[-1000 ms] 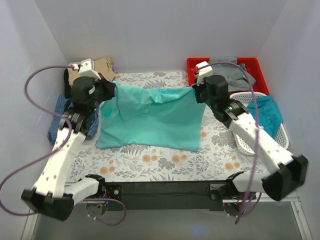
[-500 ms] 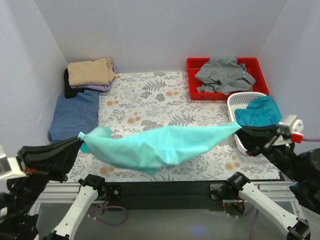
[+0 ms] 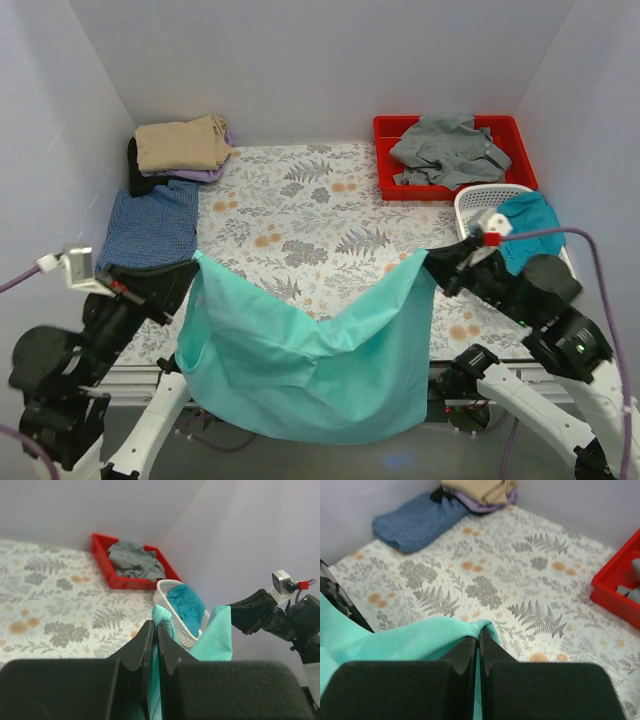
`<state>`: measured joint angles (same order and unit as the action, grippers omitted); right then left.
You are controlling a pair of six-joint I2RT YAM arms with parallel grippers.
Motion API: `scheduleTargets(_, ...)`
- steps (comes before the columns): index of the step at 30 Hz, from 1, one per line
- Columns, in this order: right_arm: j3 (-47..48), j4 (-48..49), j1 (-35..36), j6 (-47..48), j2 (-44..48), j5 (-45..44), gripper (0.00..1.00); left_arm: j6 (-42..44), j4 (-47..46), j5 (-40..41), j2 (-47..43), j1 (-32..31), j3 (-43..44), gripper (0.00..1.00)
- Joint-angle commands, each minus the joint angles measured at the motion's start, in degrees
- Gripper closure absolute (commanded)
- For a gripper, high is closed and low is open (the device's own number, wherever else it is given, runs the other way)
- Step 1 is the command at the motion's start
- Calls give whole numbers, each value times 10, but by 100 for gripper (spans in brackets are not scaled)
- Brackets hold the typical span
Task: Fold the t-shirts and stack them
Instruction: Flatten the tshirt out
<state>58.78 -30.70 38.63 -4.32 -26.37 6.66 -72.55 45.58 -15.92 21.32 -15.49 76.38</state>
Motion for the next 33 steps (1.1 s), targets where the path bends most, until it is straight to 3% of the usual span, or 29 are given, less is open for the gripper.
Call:
scheduleTargets(1,-73,97,-2,-7,-60,-22,99,-25,-36,75,28,1,-102,100)
scheduleTargets(6,-123,206,-2,7,-194,-92,99,-58,-147,173,78,1,-227,100)
scheduleTargets(10,-98,252,-6,30,-325,-131,99,-64,-219,240,175,1,-263,100)
scheduleTargets(15,-19,301,-54,41,-471,-107,99,-34,-278,304,358,3,-216,100)
scheduleTargets(21,85,302,-98,58,-633,-75,99,-29,-277,372,546,12,-155,100)
scheduleTargets(26,156,302,-123,66,-725,-71,99,-43,-280,401,622,47,-133,100)
scheduleTargets(33,208,270,-162,53,-806,-93,99,-39,-279,397,704,150,-93,100)
